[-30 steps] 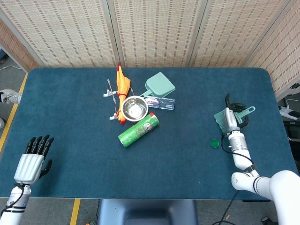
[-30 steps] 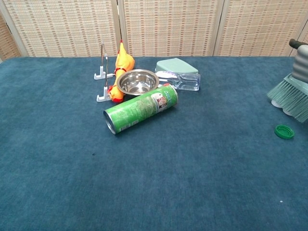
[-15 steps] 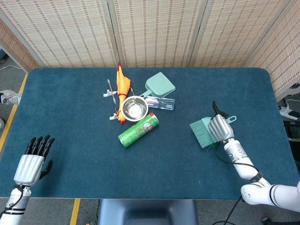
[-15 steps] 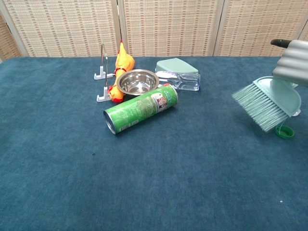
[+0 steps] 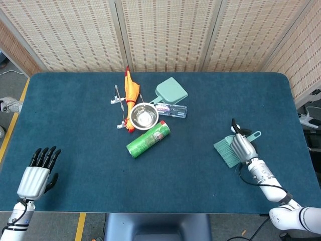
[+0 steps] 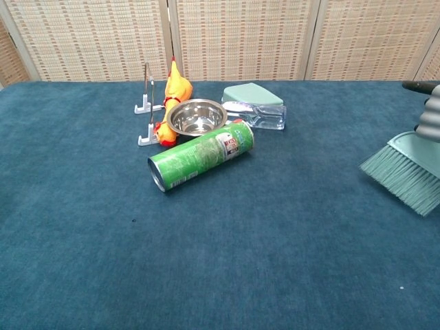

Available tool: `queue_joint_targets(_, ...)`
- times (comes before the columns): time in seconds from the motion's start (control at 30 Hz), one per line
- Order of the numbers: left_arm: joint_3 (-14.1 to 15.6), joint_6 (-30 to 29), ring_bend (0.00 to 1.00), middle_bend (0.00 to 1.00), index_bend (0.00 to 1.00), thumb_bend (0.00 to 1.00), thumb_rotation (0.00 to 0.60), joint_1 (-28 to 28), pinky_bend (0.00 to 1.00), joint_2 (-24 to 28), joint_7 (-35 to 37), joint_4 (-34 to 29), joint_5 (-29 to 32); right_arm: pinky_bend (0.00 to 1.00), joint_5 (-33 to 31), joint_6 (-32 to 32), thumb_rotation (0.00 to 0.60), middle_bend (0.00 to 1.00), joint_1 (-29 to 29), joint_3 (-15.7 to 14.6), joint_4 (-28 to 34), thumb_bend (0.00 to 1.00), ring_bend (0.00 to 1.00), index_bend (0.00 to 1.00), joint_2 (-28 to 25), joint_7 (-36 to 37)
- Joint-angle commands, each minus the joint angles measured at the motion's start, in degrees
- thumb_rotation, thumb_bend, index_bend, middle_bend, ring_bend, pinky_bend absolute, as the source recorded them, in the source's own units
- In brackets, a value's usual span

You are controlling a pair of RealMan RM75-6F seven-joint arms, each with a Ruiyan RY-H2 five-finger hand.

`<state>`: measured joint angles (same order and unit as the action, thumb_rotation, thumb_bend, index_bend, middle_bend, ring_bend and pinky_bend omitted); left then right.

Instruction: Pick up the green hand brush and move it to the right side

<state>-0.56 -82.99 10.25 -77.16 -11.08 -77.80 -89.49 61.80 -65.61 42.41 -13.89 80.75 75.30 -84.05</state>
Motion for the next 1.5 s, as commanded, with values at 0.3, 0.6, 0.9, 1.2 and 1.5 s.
queue_joint_targets(0.3,0.1,0.3,0.0,0.0,0.0,0.45,0.6,0.0,0.05,-0.4,-0.7,0.4,0.1,0.0,-1.8,3.2,0.6,0.8,-0.6,2.0,-8.8,0.31,0.45,0.96,3.8,-5.1)
queue_joint_targets(0.6,-0.2,1.4,0.0,0.0,0.0,0.45,0.6,0.4,0.05,-0.9,-1.4,0.6,1.0,0.0,-4.3,4.2,0.6,0.8,-0.1,5.1,-17.1,0.31,0.45,0.96,6.2,-8.9)
queue_joint_targets(0.9,-0.6,-0.2,0.0,0.0,0.0,0.45,0.6,-0.1,0.05,0.0,-0.1,-0.1,1.1,0.0,-4.3,4.9,0.6,0.8,-2.4,11.8,-8.3,0.31,0.45,0.96,2.4,12.9)
queue_joint_targets(1.2,-0.5,-1.7,0.0,0.0,0.0,0.45,0.6,-0.6,0.05,1.0,1.1,-1.0,0.2,0.0,-3.6,8.7,0.6,0.8,-7.2,15.2,12.3,0.31,0.45,0.97,-7.3,39.2)
queue_joint_targets(1.5,-0.2,-1.6,0.0,0.0,0.0,0.45,0.6,-0.7,0.05,1.8,1.7,-1.8,0.0,0.0,3.6,8.2,0.6,0.79,-13.2,8.1,3.1,0.31,0.44,0.91,2.9,42.4)
